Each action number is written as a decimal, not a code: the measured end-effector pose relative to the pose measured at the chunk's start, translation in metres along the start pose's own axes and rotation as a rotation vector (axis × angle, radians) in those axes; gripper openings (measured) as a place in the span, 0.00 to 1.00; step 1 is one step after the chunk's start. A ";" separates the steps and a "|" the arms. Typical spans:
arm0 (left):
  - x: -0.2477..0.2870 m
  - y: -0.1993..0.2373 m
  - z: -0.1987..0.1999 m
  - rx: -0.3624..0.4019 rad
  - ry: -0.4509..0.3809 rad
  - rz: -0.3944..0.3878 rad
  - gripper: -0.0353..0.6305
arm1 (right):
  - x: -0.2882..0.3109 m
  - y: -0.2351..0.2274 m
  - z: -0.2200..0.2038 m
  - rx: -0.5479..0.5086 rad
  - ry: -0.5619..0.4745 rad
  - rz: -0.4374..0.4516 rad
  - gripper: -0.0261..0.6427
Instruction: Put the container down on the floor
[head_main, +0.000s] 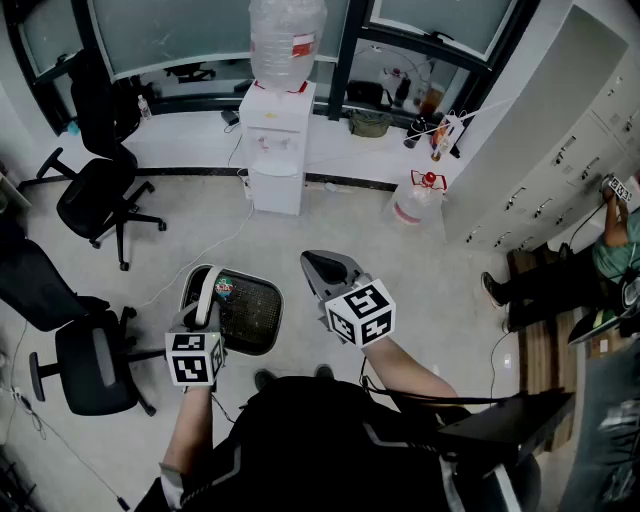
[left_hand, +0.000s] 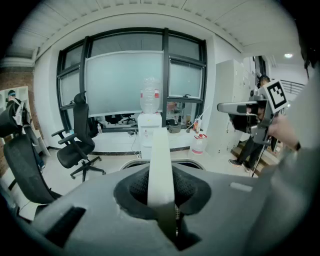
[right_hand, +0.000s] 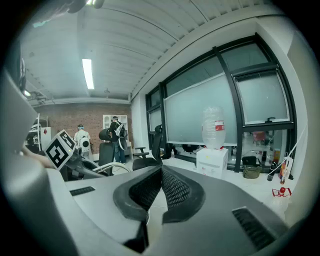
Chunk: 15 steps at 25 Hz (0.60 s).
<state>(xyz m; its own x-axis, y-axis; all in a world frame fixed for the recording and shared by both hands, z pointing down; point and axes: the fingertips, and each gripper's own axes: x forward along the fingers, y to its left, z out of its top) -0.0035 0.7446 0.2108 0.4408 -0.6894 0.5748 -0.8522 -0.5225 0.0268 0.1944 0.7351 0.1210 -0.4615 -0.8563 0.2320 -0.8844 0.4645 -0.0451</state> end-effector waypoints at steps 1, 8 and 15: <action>-0.001 0.001 0.000 0.000 0.002 0.002 0.13 | 0.001 0.000 0.001 0.001 -0.002 -0.001 0.05; 0.000 0.007 -0.001 -0.005 0.010 0.014 0.13 | 0.005 -0.001 0.001 0.001 0.002 -0.001 0.05; -0.001 0.017 -0.004 -0.012 0.013 0.016 0.13 | 0.014 0.011 0.002 -0.022 -0.005 0.046 0.05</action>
<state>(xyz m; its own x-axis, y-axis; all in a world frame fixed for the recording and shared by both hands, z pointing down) -0.0196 0.7387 0.2142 0.4233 -0.6912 0.5857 -0.8627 -0.5050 0.0275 0.1776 0.7280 0.1219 -0.5016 -0.8351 0.2257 -0.8608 0.5079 -0.0339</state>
